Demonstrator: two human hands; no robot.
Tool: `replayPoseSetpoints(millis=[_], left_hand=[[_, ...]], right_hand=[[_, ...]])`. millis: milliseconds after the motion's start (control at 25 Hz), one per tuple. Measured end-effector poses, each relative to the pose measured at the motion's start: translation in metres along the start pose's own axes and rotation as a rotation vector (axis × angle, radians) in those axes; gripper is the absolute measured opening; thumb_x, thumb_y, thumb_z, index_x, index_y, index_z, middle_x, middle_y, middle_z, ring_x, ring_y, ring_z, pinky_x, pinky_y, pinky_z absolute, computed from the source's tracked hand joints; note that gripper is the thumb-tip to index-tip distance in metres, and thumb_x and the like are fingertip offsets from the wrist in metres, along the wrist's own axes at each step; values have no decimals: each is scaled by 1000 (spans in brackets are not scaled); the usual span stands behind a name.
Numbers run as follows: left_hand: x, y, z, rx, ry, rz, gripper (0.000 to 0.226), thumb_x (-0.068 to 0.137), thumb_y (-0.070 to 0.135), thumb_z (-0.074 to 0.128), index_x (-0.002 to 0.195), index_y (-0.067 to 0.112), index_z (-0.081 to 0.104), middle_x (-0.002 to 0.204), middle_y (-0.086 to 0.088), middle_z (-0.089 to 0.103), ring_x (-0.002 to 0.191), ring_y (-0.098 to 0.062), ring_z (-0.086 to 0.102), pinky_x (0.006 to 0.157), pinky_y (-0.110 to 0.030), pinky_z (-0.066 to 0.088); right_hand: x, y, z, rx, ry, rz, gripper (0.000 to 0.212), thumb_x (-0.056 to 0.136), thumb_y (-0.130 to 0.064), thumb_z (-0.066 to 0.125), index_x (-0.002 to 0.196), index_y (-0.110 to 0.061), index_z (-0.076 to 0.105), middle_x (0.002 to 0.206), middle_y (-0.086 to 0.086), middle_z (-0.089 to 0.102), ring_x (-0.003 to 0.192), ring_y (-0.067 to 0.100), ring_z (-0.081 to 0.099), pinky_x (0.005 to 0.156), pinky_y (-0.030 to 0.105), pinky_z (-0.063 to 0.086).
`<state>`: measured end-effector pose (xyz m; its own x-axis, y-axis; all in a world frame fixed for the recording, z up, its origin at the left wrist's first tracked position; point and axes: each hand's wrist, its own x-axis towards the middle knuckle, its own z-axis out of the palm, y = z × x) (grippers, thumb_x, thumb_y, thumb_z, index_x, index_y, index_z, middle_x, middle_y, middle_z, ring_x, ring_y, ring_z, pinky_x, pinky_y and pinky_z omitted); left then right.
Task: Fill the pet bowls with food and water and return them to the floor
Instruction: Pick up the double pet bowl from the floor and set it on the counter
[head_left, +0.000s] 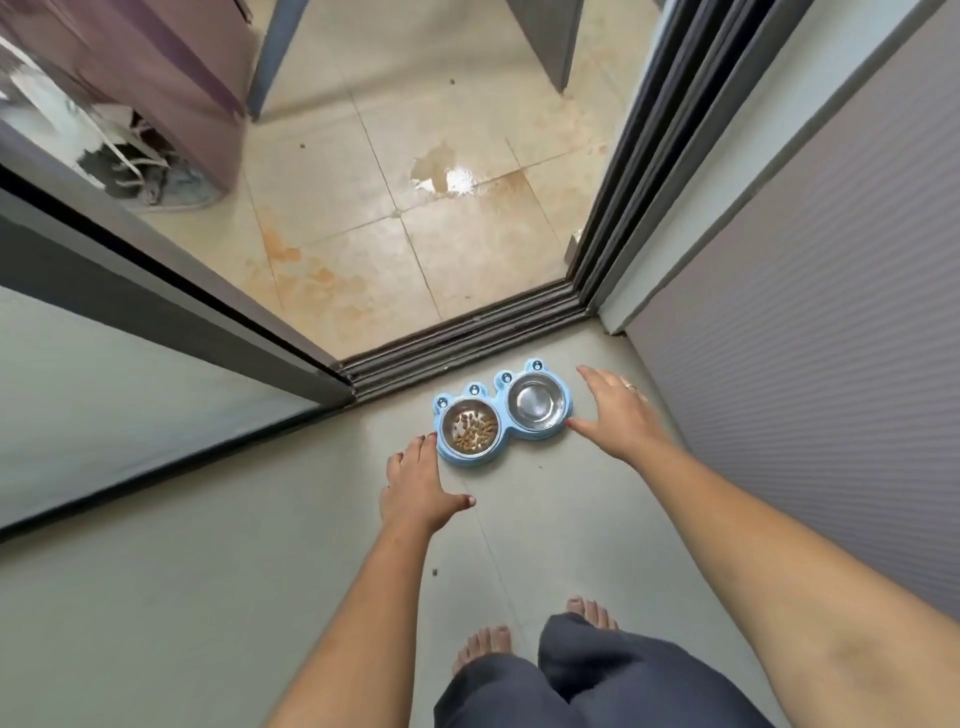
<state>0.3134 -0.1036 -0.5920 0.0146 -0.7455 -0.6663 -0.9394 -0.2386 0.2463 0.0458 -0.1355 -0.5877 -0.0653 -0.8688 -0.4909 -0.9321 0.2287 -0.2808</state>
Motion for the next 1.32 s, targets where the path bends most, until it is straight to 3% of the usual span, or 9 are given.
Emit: replayPoseSetpoints(millis=[120, 360, 560, 800, 1040, 1320], left_hand=[[56, -16, 44, -52, 14, -40, 111, 67, 48, 81, 151, 23, 13, 156, 8, 21, 140, -23, 21, 102, -43, 39], [129, -33, 107, 19, 27, -17, 129, 59, 57, 82, 153, 19, 2, 159, 3, 11, 142, -23, 18, 104, -42, 40], [154, -18, 136, 14, 121, -20, 142, 55, 66, 79, 151, 13, -11, 157, -6, 4, 142, -28, 16, 105, -43, 40], [179, -4, 131, 10, 212, -32, 143, 54, 61, 79, 150, 11, -14, 152, -14, 11, 139, -31, 18, 107, -42, 36], [145, 4, 76, 28, 288, 29, 137, 52, 56, 82, 150, 11, -2, 148, -10, 19, 136, -28, 23, 106, -40, 36], [15, 53, -72, -82, 266, 156, 137, 54, 53, 84, 151, 12, -3, 154, -5, 11, 142, -26, 12, 113, -44, 26]], right_hand=[[44, 20, 58, -8, -48, -22, 95, 78, -49, 72, 153, -22, 19, 155, 1, 32, 143, 21, 28, 113, 34, 27], [112, 56, 137, -168, -162, -79, 138, 60, -67, 77, 155, -14, -9, 164, 3, 1, 150, 23, 6, 120, 41, 20], [137, 50, 163, -167, -121, -106, 143, 57, -64, 80, 151, -24, -20, 162, 8, -3, 149, 30, 7, 111, 47, 35], [131, 35, 170, -131, -21, -79, 131, 63, -59, 75, 153, -16, -10, 157, 11, 9, 145, 30, 15, 105, 48, 40], [97, 11, 126, 37, 15, -11, 136, 61, -54, 82, 154, -11, -8, 158, 9, 5, 146, 30, 12, 108, 43, 37], [-12, -35, -40, 195, 84, 72, 141, 53, -50, 88, 155, -15, -3, 157, 4, 8, 144, 29, 17, 109, 46, 36]])
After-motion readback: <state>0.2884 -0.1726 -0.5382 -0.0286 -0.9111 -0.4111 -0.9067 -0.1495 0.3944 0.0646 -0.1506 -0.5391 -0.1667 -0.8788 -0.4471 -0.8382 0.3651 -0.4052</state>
